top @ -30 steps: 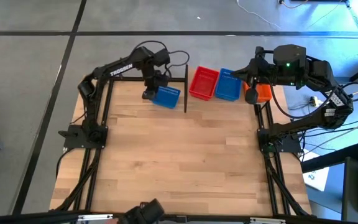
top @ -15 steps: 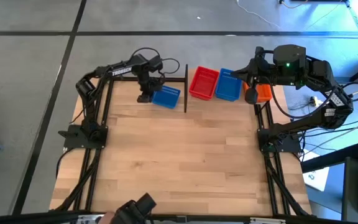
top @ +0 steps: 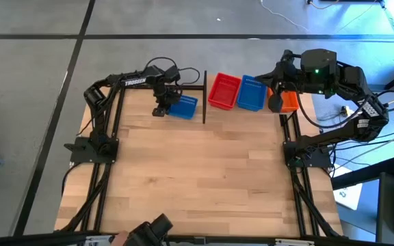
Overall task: Stack baskets on shelf by color
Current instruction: Stack the blue bin on top of the stacked blue bins on the shelf
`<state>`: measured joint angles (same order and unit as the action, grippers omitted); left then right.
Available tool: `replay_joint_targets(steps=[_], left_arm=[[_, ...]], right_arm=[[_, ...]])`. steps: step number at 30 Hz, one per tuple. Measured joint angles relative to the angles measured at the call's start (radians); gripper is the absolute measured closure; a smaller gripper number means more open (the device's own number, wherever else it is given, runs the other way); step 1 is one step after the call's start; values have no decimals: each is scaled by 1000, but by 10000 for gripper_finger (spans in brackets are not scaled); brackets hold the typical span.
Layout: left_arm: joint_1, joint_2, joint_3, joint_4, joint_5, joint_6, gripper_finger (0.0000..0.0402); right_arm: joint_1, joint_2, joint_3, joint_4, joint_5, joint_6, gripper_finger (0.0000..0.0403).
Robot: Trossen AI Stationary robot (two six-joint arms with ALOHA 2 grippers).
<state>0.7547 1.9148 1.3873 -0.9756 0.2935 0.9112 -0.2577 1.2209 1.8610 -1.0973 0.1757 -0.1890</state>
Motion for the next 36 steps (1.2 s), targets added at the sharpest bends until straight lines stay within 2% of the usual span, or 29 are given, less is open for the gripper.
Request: replay_joint_targets(steps=[7,13,17,19,24,31,36], left_arm=[[-20,0,-47,83,-83,9,327],[-35,0,-58,98,-95,4,328],[-62,0,-58,87,-101,-60,362],[-79,-4,-57,77,-143,-72,388],[-105,-20,-56,51,-221,-136,399],[-112,-157,-58,-55,-234,-235,401],[-132,-324,-58,-75,-361,-353,401]], right_arm=[[0,0,0,0,16,-2,402],[0,0,0,0,16,-2,402],[0,0,0,0,16,0,402],[0,0,0,0,16,0,402],[0,0,0,0,16,0,402],[0,0,0,0,16,-26,402],[0,0,0,0,16,-31,402]])
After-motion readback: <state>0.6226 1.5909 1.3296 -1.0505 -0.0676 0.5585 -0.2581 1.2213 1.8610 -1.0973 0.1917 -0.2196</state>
